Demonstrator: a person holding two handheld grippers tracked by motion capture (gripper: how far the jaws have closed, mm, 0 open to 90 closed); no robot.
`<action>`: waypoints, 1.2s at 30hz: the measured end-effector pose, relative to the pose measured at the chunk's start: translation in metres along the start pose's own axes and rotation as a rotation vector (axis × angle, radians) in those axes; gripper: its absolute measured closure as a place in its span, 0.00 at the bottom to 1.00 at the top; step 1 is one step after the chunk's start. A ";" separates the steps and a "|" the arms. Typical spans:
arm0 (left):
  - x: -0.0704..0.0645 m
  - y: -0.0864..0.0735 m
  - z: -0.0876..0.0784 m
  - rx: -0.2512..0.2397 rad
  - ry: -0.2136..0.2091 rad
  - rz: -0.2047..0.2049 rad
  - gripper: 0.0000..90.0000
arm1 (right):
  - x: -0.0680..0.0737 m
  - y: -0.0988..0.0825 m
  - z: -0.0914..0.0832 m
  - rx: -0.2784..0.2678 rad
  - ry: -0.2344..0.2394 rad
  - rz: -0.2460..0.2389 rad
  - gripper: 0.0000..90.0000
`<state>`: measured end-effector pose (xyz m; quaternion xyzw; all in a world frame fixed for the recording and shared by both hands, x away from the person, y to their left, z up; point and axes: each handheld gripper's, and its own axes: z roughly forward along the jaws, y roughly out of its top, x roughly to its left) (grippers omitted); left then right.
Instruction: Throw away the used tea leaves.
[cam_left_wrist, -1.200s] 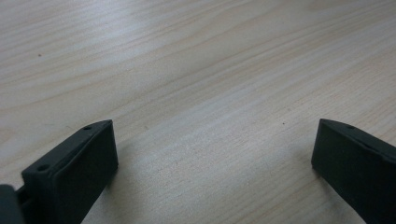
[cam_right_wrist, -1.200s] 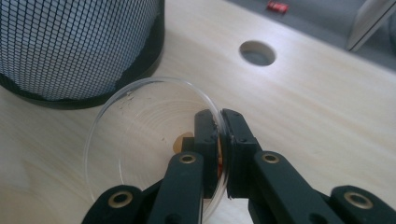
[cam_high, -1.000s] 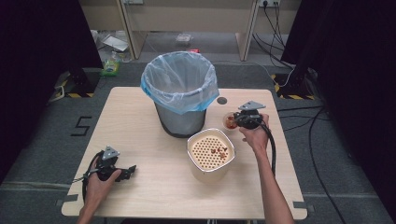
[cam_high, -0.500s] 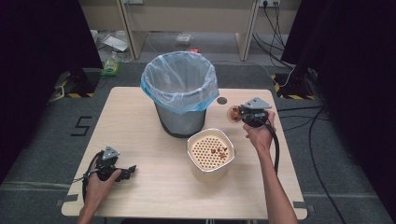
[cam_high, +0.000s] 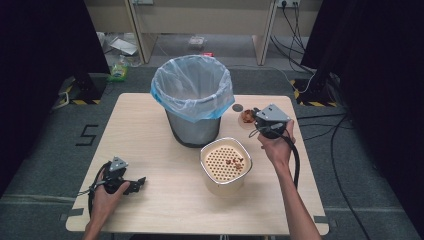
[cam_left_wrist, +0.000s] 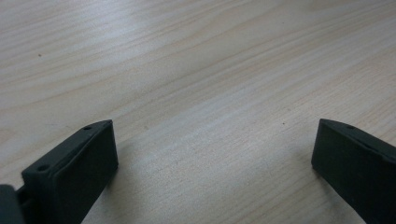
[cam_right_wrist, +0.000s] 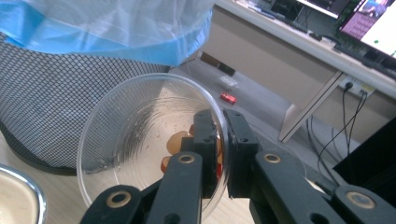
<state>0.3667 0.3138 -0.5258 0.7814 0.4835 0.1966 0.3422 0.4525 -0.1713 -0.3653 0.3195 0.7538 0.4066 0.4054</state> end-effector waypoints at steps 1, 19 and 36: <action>0.000 0.000 0.000 0.000 0.000 0.000 0.00 | 0.001 0.001 -0.002 -0.008 -0.004 -0.011 0.94; 0.000 0.000 0.000 -0.001 -0.001 0.002 0.00 | 0.047 0.008 -0.039 -0.175 -0.084 -0.251 0.94; -0.001 0.000 0.000 -0.003 0.001 0.006 0.00 | 0.098 0.005 -0.065 -0.290 -0.293 -0.682 0.96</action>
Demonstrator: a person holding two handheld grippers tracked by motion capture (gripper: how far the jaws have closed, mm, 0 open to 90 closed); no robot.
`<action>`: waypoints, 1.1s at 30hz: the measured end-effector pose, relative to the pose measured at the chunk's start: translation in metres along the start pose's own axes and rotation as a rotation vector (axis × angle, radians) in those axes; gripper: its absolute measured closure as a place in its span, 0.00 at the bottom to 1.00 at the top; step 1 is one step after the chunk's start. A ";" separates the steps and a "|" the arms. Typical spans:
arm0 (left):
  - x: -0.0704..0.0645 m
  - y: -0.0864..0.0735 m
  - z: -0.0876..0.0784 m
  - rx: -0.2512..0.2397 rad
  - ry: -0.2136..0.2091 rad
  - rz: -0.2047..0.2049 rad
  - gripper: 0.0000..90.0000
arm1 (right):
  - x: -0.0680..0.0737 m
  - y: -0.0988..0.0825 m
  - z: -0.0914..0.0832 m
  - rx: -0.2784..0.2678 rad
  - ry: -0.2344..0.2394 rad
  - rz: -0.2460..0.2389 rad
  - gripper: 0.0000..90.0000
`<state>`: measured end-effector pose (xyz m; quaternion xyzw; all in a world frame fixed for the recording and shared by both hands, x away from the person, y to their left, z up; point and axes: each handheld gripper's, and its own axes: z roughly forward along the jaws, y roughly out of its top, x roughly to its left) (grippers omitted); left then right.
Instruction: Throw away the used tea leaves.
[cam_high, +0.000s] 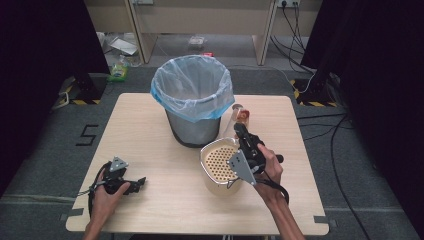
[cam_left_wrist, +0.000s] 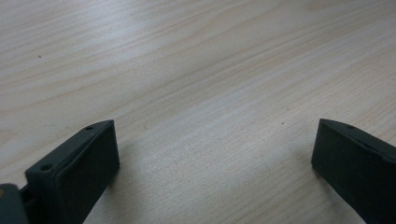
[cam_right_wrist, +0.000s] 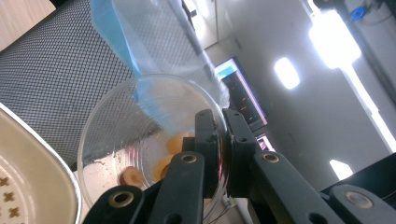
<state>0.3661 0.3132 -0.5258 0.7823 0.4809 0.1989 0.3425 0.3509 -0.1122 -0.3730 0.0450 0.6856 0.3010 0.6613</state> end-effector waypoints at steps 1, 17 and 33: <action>0.000 0.000 0.000 0.000 0.000 0.002 0.00 | 0.000 0.001 0.000 -0.002 -0.001 -0.002 0.96; 0.000 0.000 0.000 0.001 -0.002 0.002 0.00 | 0.023 0.008 -0.006 -0.073 -0.095 -0.233 0.96; 0.000 0.000 0.000 0.002 -0.004 -0.001 0.00 | 0.043 0.001 -0.005 -0.082 -0.119 -0.398 0.97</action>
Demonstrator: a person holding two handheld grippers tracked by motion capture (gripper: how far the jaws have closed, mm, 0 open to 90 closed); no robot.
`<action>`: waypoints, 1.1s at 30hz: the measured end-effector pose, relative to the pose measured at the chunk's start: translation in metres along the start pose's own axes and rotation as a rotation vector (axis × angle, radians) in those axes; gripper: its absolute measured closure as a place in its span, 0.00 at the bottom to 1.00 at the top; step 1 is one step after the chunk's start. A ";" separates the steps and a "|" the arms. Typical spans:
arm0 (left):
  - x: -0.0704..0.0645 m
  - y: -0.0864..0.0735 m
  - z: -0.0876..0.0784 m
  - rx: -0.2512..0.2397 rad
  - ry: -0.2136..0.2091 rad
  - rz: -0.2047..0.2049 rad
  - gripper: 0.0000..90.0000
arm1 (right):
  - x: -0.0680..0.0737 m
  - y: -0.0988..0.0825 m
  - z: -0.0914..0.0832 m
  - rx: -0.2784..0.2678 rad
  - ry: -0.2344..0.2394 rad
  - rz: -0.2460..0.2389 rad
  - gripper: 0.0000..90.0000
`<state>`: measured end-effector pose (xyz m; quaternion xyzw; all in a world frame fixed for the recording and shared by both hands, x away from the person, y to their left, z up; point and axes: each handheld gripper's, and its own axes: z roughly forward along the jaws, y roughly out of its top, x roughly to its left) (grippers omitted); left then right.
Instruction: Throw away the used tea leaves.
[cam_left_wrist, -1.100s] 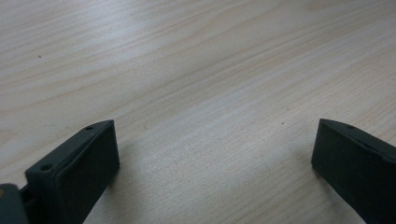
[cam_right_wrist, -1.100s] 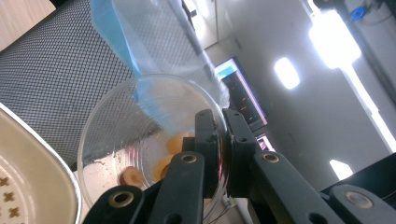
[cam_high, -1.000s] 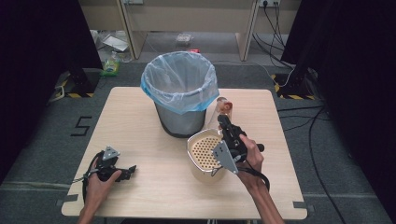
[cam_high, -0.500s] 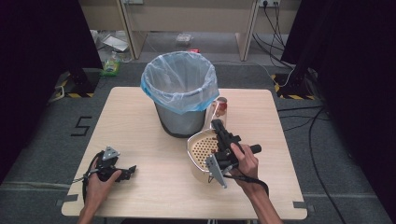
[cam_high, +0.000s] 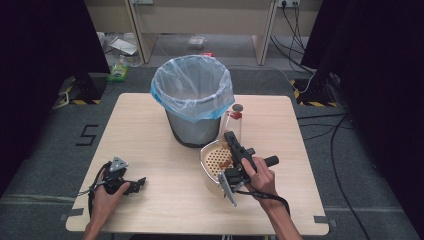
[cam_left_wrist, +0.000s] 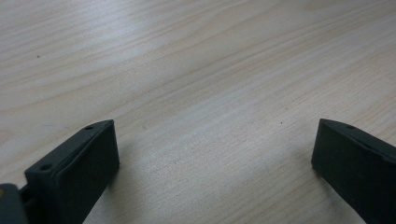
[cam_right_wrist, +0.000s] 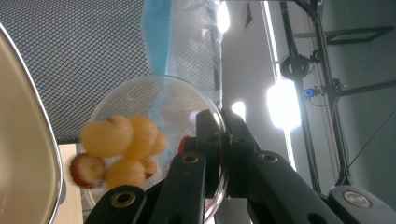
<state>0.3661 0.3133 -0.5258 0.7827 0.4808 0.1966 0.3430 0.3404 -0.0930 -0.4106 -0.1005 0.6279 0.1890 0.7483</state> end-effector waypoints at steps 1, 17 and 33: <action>0.000 0.000 0.000 -0.001 0.002 0.002 0.00 | -0.001 -0.001 0.000 -0.004 0.000 0.001 0.97; 0.000 0.000 0.000 0.000 0.000 0.000 0.00 | -0.007 0.002 0.001 -0.055 -0.031 -0.059 0.97; 0.000 0.000 0.000 0.000 0.000 -0.001 0.00 | -0.025 -0.042 0.016 0.082 0.196 0.738 0.96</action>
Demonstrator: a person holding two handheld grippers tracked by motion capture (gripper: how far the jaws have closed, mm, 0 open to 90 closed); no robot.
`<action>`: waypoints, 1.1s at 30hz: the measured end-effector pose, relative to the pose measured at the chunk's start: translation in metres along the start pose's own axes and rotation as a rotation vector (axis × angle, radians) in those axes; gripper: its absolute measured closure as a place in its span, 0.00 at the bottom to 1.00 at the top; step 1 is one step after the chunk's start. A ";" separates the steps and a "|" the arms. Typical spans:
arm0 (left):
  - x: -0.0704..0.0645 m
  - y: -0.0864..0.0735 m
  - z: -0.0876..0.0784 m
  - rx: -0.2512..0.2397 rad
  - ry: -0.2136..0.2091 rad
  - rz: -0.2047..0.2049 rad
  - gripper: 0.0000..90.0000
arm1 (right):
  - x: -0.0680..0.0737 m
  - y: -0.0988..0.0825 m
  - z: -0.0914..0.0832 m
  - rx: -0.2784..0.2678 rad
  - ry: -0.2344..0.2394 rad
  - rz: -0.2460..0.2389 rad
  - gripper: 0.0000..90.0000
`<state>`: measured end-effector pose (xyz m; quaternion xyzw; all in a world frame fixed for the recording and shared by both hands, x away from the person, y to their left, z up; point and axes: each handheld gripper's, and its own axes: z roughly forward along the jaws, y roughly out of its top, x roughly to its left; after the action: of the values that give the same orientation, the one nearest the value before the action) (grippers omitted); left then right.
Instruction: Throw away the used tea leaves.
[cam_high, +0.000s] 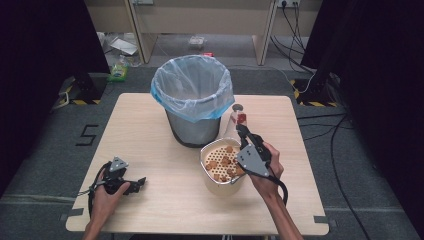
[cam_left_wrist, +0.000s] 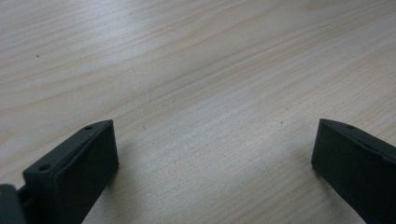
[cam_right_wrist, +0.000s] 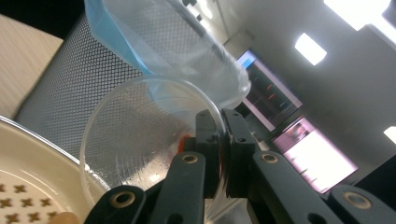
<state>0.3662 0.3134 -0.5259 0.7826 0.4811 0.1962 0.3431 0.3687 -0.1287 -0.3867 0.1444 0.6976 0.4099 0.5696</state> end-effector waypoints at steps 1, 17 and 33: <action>0.000 0.000 0.000 0.000 0.000 0.000 0.00 | -0.002 -0.002 0.001 0.000 0.008 0.039 0.96; 0.000 0.000 0.000 0.000 0.000 0.000 0.00 | -0.049 -0.025 0.023 0.091 0.044 0.406 0.96; 0.000 0.000 0.000 0.001 0.000 0.000 0.00 | -0.097 -0.013 0.049 0.121 0.029 0.492 0.96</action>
<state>0.3663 0.3135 -0.5258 0.7826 0.4813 0.1959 0.3428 0.4466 -0.1816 -0.3309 0.3378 0.6729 0.4958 0.4328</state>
